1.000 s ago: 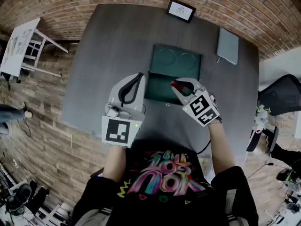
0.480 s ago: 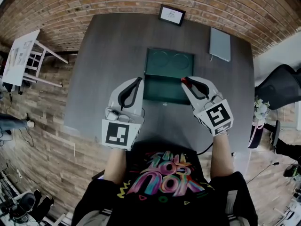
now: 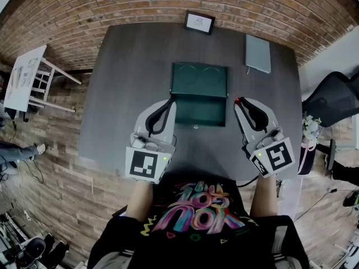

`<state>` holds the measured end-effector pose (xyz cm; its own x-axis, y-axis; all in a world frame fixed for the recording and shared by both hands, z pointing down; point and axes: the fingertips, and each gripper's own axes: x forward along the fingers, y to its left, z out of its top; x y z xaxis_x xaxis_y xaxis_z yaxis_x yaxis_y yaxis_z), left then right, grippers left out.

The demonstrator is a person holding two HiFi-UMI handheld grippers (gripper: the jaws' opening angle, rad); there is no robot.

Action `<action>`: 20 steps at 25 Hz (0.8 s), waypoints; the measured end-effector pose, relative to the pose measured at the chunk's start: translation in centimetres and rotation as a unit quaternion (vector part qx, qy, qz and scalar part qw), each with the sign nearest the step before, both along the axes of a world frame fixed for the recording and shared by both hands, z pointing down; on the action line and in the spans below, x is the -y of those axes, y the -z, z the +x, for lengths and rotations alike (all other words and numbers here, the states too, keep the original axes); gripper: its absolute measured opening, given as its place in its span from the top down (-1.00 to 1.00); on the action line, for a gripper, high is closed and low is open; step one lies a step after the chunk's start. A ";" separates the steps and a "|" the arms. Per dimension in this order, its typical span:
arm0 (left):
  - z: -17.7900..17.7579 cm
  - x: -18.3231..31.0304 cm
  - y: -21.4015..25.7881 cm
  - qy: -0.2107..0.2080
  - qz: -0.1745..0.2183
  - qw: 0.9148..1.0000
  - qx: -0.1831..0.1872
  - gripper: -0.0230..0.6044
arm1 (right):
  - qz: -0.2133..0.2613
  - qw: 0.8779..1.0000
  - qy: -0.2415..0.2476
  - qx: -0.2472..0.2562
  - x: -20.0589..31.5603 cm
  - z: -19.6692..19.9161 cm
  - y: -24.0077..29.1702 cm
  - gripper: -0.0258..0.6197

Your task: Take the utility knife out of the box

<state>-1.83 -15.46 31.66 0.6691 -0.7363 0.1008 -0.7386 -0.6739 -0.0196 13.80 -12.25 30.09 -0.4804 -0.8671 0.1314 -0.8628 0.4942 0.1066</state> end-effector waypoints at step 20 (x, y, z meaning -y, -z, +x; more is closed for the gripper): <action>-0.2 0.2 0.0 -0.002 -0.008 1.000 -0.014 0.93 | 0.025 0.995 -0.065 0.070 -2.3 2.6 1.6 0.73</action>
